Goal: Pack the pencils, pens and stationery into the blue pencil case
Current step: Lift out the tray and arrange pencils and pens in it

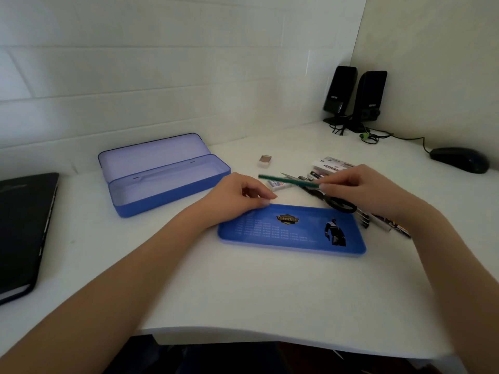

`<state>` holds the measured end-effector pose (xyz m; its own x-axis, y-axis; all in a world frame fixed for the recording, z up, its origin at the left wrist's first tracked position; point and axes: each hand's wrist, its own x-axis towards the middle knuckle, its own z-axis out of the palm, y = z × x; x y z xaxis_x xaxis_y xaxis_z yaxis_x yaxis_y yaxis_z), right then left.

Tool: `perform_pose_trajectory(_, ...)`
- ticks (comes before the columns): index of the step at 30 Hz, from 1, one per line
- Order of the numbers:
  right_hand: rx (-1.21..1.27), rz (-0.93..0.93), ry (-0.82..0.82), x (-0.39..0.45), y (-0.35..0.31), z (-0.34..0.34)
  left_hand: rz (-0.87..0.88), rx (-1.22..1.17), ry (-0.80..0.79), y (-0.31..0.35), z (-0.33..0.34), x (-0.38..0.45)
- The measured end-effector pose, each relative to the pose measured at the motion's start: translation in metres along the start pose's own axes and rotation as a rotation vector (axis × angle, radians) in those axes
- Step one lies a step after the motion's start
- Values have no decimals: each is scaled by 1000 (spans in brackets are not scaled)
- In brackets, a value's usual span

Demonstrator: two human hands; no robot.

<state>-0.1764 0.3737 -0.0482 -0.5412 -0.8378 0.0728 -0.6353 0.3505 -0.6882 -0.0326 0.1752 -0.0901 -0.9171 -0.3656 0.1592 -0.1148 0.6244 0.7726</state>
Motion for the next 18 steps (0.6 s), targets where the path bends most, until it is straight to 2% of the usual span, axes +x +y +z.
perform_pose_trajectory(4, 47, -58, -72, -2, -6, 6, -65, -133, 2, 2, -11, 1)
perform_pose_trajectory(10, 21, -123, -134, -3, -4, 5, -176, -367, 107, -1, -19, 2)
perform_pose_trajectory(16, -151, -258, -33, 4, -9, 35, -20, -205, -145, 6, -7, -3)
perform_pose_trajectory(18, -126, -250, 4, 7, -8, 38, 24, -167, -159, 4, -6, -2)
